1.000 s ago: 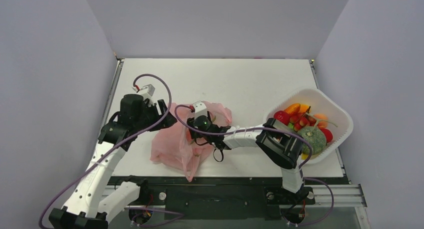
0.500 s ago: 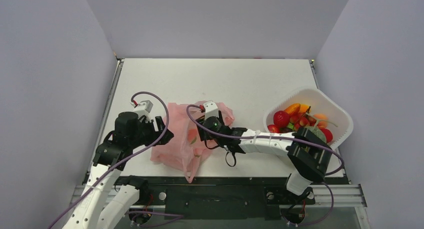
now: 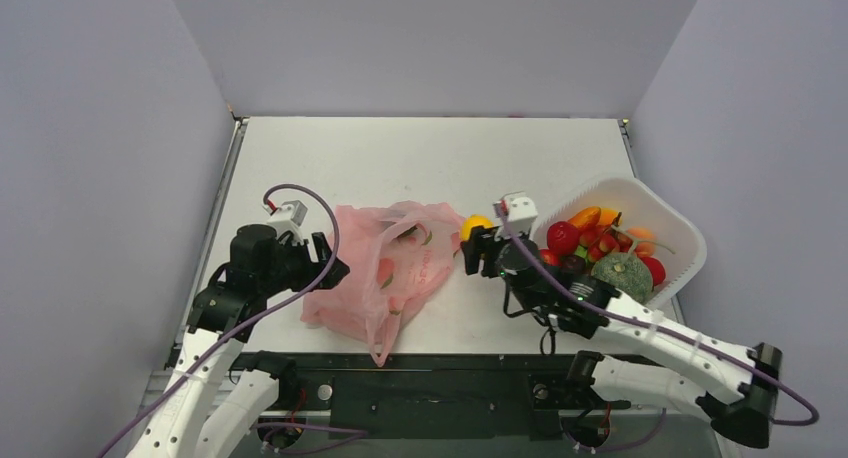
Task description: Take the fake fruits out of the plastic bag
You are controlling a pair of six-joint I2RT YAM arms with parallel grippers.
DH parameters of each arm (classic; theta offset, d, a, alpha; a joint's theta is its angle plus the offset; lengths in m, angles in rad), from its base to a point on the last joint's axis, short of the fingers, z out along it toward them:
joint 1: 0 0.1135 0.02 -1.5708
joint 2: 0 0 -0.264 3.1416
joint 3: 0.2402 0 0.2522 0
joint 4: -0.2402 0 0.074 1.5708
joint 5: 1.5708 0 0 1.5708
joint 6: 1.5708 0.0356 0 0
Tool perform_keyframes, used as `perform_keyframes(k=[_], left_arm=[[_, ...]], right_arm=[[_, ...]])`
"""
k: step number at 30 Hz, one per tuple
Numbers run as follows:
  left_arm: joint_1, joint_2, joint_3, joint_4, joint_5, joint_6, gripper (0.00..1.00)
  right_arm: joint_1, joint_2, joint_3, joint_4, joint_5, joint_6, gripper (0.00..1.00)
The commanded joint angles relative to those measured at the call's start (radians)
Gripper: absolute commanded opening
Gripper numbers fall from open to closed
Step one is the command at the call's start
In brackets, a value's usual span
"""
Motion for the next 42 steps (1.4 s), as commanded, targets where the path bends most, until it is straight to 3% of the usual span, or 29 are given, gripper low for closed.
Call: perform_keyframes(k=[1, 4, 7, 14, 22, 28, 31, 33, 39, 42], left_arm=[[0.001, -0.028, 0.001, 0.054, 0.013, 0.018, 0.65], [-0.004, -0.036, -0.001, 0.056, 0.016, 0.018, 0.66], [-0.015, -0.041, 0.0, 0.055, 0.017, 0.018, 0.66], [-0.063, -0.063, -0.001, 0.052, -0.012, 0.012, 0.66], [-0.13, -0.079, 0.0, 0.044, -0.061, -0.002, 0.66], [-0.133, -0.083, 0.001, 0.045, -0.067, -0.004, 0.66], [-0.133, -0.084, 0.0, 0.044, -0.07, -0.005, 0.66], [-0.133, -0.083, -0.001, 0.044, -0.071, -0.006, 0.66], [-0.139, -0.048, 0.001, 0.04, -0.073, -0.007, 0.66], [-0.139, -0.024, 0.008, 0.033, -0.077, -0.008, 0.65]], right_arm=[[-0.079, -0.204, 0.017, -0.165, 0.192, 0.023, 0.0], [-0.16, -0.323, 0.016, -0.202, 0.287, 0.03, 0.0], [-0.292, -0.344, 0.03, -0.258, 0.329, 0.048, 0.0], [-0.592, -0.2, 0.074, -0.413, 0.219, 0.155, 0.0], [-0.724, -0.156, -0.028, -0.409, 0.128, 0.208, 0.04], [-0.811, -0.149, -0.069, -0.396, 0.036, 0.208, 0.23], [-0.828, -0.163, -0.077, -0.378, 0.019, 0.174, 0.49], [-0.829, -0.178, -0.073, -0.375, 0.002, 0.153, 0.61], [-0.811, -0.236, -0.031, -0.373, -0.036, 0.089, 0.79], [-0.788, -0.231, -0.005, -0.369, -0.026, 0.073, 0.82]])
